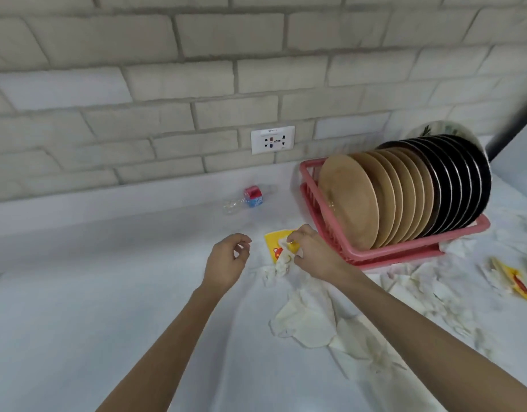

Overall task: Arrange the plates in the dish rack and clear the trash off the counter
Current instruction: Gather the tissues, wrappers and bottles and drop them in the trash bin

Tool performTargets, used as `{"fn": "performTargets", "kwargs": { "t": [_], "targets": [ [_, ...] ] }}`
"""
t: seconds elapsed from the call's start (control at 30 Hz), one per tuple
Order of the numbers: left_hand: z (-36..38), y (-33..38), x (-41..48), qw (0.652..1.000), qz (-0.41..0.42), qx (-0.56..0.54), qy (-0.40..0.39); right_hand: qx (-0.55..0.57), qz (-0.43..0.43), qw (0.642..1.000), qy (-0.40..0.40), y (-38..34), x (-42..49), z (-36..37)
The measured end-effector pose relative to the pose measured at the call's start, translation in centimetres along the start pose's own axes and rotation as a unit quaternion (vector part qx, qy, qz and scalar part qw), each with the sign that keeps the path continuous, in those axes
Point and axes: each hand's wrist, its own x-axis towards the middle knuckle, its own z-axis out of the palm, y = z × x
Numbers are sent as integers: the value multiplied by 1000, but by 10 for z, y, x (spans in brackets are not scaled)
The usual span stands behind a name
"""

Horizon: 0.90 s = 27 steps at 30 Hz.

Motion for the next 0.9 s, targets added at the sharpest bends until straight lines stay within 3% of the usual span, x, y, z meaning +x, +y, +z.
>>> {"fn": "performTargets", "kwargs": {
  "t": [0.1, 0.17, 0.23, 0.33, 0.4, 0.57, 0.77, 0.9],
  "targets": [
    [26, -38, -13, 999, 5, 38, 12, -43, 11, 998, -40, 5, 17, 19],
    [33, -47, -14, 993, 73, 90, 13, -60, 12, 996, -64, 6, 22, 33],
    [36, -50, -10, 980, 159, 123, -7, -66, 1, 997, -32, 8, 26, 43],
    [49, -56, -12, 926, 320, 186, -71, -34, -26, 999, -16, 11, 29, 51],
    [56, -56, -14, 895, 368, 241, -75, -14, -44, 998, -31, 15, 30, 51],
    [57, -54, -13, 876, 382, 292, -39, 88, -25, 995, -44, 19, 43, 49],
    [57, -54, -13, 893, 338, 290, -57, 265, 42, 960, -82, 25, 50, 42],
    [59, -48, -12, 860, 378, 333, -80, 304, 57, 949, -64, 26, 46, 44]
  ]
}}
